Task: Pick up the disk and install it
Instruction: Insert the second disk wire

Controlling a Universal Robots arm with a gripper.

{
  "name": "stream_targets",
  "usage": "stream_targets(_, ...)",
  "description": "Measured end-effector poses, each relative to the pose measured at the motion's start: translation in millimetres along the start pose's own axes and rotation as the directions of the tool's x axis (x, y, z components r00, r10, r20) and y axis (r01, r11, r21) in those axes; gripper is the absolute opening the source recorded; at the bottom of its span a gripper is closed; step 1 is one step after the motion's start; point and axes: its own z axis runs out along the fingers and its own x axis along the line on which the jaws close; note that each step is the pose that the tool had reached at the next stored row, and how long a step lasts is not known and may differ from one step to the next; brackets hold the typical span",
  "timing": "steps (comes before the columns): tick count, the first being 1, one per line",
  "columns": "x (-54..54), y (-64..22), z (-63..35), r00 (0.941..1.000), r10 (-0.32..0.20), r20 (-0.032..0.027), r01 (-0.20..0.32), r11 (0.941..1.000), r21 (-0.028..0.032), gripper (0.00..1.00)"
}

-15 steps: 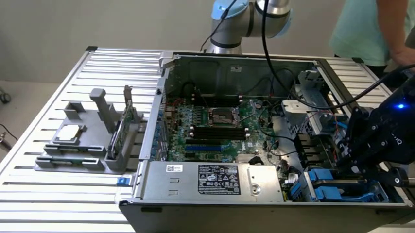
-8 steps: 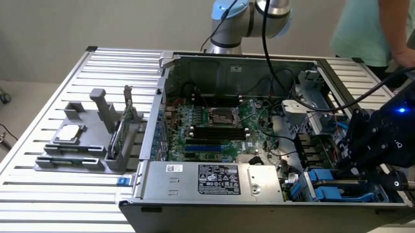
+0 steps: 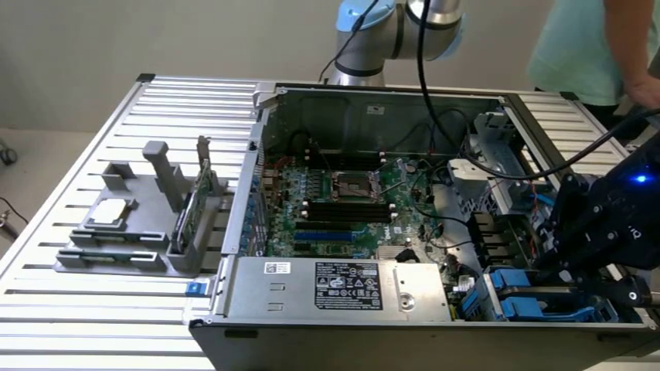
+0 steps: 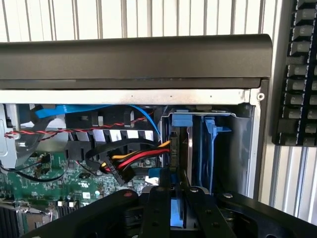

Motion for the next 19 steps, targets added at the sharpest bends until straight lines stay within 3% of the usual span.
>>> stream_targets(1,0.3,-0.2,-2.8,1.0,0.0,0.0003,0.0,1.0,0.0,0.25)
stream_targets(5,0.8,-3.4,-13.6,1.0,0.0,0.0003,0.0,1.0,0.0,0.25)
stream_targets(12,0.9,-23.9,-17.6,1.0,0.0,0.0004,0.0,1.0,-0.0001,0.25)
stream_targets(19,0.9,-24.4,-17.6,1.0,0.0,0.0004,0.0,1.0,0.0,0.25)
